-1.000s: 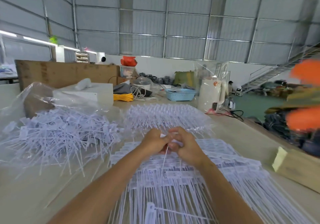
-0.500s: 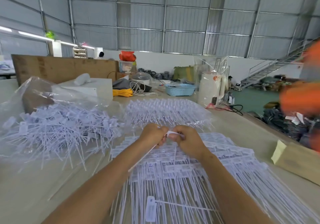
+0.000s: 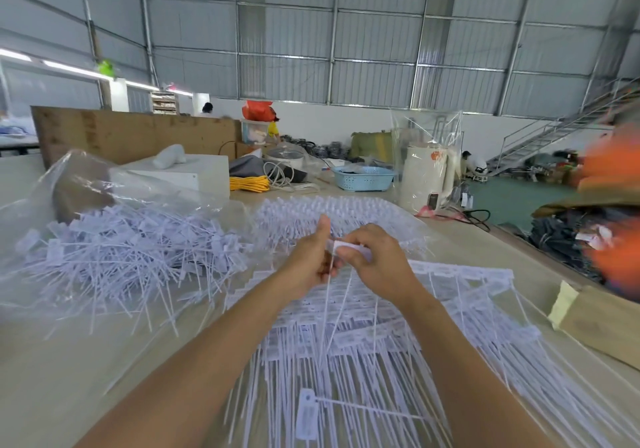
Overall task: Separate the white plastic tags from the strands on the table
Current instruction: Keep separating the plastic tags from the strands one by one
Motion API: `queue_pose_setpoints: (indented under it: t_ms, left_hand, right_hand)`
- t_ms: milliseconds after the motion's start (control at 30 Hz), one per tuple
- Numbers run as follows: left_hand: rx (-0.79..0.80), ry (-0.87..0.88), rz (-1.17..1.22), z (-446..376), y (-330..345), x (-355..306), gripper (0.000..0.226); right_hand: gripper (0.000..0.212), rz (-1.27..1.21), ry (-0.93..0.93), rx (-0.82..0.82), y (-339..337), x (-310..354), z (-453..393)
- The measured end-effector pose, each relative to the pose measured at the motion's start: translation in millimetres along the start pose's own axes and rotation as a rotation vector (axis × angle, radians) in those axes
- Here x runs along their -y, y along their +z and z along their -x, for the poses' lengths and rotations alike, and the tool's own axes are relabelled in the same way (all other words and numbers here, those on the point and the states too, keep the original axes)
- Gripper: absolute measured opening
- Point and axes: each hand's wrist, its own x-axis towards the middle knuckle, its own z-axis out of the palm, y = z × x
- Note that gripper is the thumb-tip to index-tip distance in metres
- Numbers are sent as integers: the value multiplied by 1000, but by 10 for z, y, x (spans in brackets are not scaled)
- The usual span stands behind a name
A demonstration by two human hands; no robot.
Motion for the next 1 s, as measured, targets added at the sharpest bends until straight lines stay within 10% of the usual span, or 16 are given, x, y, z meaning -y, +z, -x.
queue_pose_setpoints:
  t_ms: [333, 1000]
  left_hand:
    - [128, 115, -18, 71, 163, 124, 23]
    - [-47, 116, -492, 53, 110, 75, 22]
  right_hand:
    - [43, -101, 145, 175, -99, -77, 60]
    - [8, 54, 127, 244, -86, -252, 92]
